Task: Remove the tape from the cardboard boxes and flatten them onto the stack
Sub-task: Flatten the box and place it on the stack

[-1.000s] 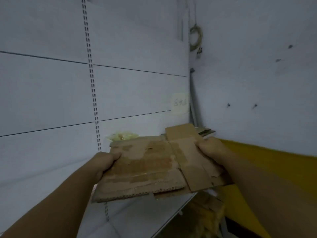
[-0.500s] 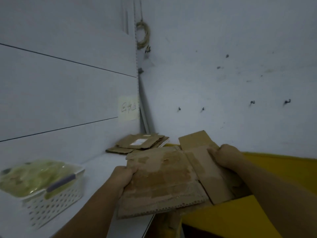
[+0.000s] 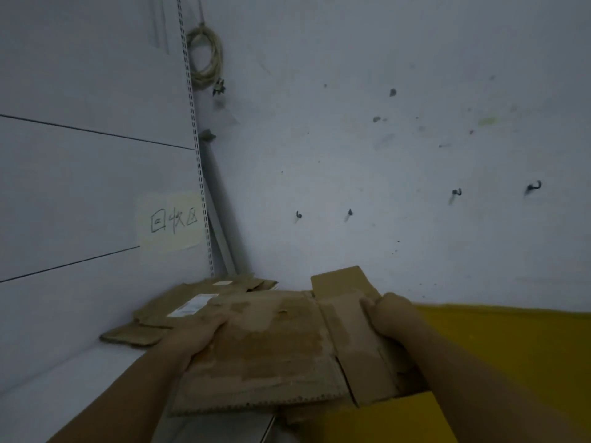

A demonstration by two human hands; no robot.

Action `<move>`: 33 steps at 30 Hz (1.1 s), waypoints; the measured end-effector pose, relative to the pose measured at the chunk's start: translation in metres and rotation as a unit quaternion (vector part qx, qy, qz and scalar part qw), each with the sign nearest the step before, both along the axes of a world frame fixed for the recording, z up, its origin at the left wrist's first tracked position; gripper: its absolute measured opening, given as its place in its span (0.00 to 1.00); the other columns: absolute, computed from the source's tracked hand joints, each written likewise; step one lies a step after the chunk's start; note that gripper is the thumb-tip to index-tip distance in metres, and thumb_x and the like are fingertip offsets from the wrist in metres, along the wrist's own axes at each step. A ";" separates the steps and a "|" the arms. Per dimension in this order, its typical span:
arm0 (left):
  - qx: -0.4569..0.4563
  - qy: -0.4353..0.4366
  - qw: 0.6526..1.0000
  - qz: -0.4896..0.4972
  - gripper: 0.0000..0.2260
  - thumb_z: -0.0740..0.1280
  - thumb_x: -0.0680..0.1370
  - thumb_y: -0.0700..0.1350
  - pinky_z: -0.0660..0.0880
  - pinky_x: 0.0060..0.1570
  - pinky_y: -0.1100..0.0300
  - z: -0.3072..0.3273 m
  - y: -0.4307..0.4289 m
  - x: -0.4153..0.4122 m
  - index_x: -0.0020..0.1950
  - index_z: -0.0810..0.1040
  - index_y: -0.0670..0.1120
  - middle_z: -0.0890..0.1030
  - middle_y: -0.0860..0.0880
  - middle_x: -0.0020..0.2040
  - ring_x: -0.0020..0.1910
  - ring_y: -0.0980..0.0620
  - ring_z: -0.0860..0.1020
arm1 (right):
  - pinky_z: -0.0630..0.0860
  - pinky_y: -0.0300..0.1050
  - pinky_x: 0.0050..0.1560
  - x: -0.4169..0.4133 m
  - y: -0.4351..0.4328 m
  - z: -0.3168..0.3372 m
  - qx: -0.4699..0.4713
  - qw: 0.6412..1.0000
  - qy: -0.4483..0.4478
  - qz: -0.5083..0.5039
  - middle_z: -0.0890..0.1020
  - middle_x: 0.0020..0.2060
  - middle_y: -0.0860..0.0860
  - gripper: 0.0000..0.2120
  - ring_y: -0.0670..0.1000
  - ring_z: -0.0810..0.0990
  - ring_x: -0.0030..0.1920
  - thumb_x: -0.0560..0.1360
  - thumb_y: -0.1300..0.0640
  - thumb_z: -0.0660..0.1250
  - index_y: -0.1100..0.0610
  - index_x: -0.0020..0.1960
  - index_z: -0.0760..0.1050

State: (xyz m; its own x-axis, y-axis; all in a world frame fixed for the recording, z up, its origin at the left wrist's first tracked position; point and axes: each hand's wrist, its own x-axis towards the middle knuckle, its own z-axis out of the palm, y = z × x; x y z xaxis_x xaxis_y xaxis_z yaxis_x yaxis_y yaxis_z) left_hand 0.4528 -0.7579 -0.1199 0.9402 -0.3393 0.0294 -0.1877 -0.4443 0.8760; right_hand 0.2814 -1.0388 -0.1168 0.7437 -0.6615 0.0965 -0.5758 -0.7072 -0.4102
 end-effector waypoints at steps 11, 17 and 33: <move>-0.088 0.082 0.990 0.076 0.31 0.67 0.72 0.61 0.79 0.49 0.53 0.013 0.002 0.121 0.69 0.70 0.46 0.79 0.42 0.58 0.51 0.45 0.81 | 0.68 0.47 0.63 0.201 -0.030 -0.005 -0.011 0.992 -0.034 0.117 0.72 0.65 0.61 0.31 0.58 0.73 0.64 0.81 0.42 0.45 0.66 0.67 0.66; -0.106 0.072 0.988 0.081 0.26 0.65 0.75 0.58 0.79 0.46 0.52 0.000 -0.014 0.217 0.68 0.70 0.46 0.79 0.43 0.57 0.51 0.44 0.81 | 0.68 0.49 0.64 0.303 -0.050 0.000 -0.060 0.992 -0.040 0.107 0.72 0.66 0.58 0.28 0.57 0.72 0.64 0.81 0.42 0.44 0.62 0.68 0.65; -0.038 0.051 0.909 0.413 0.15 0.66 0.76 0.55 0.79 0.46 0.52 -0.010 0.032 0.225 0.50 0.77 0.43 0.81 0.42 0.47 0.47 0.42 0.80 | 0.65 0.51 0.68 0.548 0.007 -0.006 0.014 0.914 0.005 0.407 0.71 0.68 0.59 0.27 0.59 0.71 0.66 0.81 0.43 0.47 0.60 0.70 0.67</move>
State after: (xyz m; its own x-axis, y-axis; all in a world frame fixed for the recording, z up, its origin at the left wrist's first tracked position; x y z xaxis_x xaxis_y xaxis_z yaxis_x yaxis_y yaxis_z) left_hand 0.6777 -0.7261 -0.1298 0.8723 0.4827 -0.0773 0.2655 -0.3350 0.9040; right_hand 0.8290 -1.0320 -0.1228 0.9911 0.1077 0.0788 0.1313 -0.8918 -0.4330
